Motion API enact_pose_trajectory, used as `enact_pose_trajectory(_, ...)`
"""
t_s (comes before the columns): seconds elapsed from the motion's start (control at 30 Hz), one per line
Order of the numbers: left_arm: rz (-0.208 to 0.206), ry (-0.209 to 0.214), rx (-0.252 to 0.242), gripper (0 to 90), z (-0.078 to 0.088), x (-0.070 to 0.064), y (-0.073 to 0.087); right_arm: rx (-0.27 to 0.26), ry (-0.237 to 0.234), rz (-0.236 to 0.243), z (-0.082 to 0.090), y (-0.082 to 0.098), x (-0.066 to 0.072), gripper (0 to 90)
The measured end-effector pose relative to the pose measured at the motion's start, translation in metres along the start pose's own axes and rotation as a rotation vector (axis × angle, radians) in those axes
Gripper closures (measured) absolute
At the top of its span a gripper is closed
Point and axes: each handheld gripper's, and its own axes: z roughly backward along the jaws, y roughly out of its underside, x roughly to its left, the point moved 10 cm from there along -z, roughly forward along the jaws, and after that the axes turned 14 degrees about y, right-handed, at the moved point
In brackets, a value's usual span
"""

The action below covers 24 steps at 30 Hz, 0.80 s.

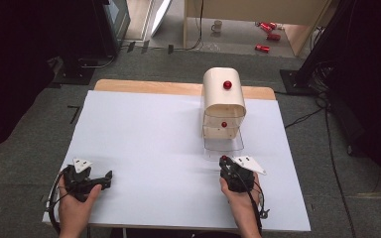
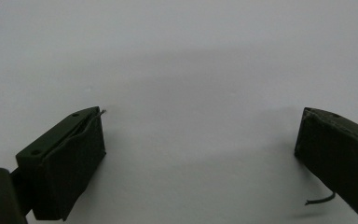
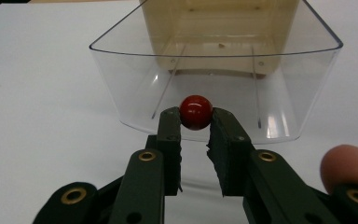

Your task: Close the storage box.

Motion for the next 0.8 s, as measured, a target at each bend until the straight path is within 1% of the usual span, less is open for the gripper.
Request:
enact_pose_trajectory(0.1,0.0,0.0,0.0,1.5,0.0,0.0,0.0,-0.004,0.003,0.004,-0.003,-0.004,0.001,75.7)
enact_pose_trajectory(0.27,0.0,0.0,0.0,1.5,0.0,0.0,0.0,0.003,0.006,0.001,-0.009,-0.005,0.001,75.7)
enact_pose_trajectory(0.37,0.0,0.0,0.0,1.5,0.0,0.0,0.0,0.012,0.008,0.002,-0.016,-0.006,0.001,75.7)
enact_pose_trajectory(0.77,0.0,0.0,0.001,1.5,0.0,0.0,0.0,0.024,0.018,0.004,-0.033,-0.011,0.001,75.7)
enact_pose_trajectory(0.8,0.0,0.0,0.0,1.5,0.0,0.0,0.0,0.024,0.018,0.01,-0.035,-0.012,0.001,75.7)
